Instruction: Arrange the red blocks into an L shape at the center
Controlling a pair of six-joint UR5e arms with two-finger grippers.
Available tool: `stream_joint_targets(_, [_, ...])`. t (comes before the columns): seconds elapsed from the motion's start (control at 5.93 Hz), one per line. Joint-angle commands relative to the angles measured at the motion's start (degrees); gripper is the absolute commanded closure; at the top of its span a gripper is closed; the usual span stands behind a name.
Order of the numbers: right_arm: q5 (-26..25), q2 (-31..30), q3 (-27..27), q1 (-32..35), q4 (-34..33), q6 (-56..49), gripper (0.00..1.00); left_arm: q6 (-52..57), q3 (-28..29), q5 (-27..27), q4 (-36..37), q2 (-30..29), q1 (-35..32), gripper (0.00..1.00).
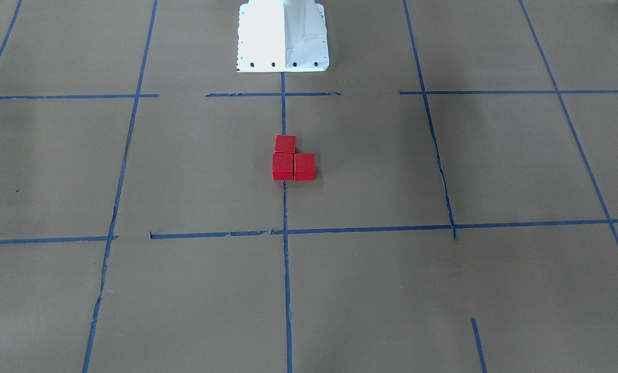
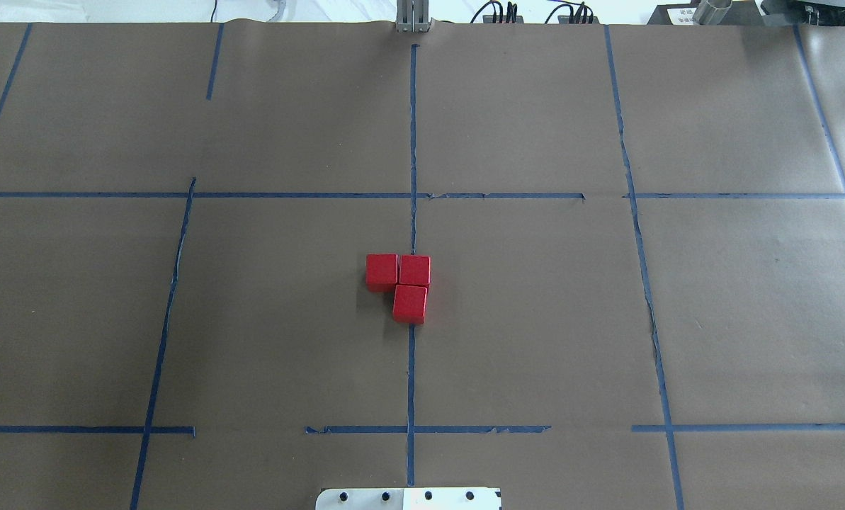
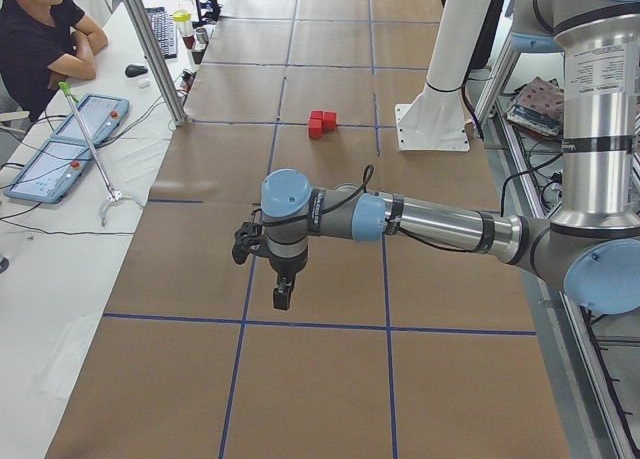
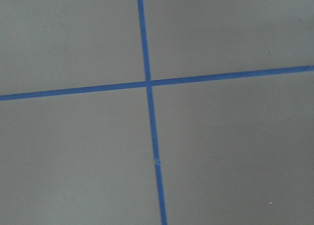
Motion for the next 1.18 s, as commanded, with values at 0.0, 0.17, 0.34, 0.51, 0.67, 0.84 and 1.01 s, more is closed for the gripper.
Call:
stream_joint_targets(0.0, [-0.2,-0.2,-0.4,0.1,0.1,-0.4,0.00,1.7,0.8,-3.1,1.9,0.7,-1.2,0.00])
stream_joint_targets(0.17, [-0.3,-0.2,-0.6,-0.2,0.1,-0.5,0.00,1.4,0.8,-3.2,1.7,1.6,-1.0,0.00])
stream_joint_targets(0.34, [-0.4,-0.9,-0.7,-0.3,0.1,-0.6,0.00,1.3,0.2,-3.2,1.6,1.9,-1.0,0.00])
stream_joint_targets(0.51, [-0.4,-2.3,0.5,-0.3,0.1,-1.1,0.00,1.3,-0.6,-4.4,1.8,1.9,-1.0,0.00])
stream_joint_targets(0.67, [-0.7,-3.1,0.2,-1.0,0.1,-1.1,0.00,1.2,0.6,-8.4,1.7,1.8,-1.0,0.00])
stream_joint_targets(0.84, [-0.9,-3.2,-0.2,-1.3,0.1,-1.1,0.00,1.3,0.8,-8.3,1.2,1.8,-0.9,0.00])
stream_joint_targets(1.01, [-0.9,-3.2,-0.1,-1.5,0.1,-1.1,0.00,1.3,1.0,-8.1,1.3,1.9,-0.9,0.00])
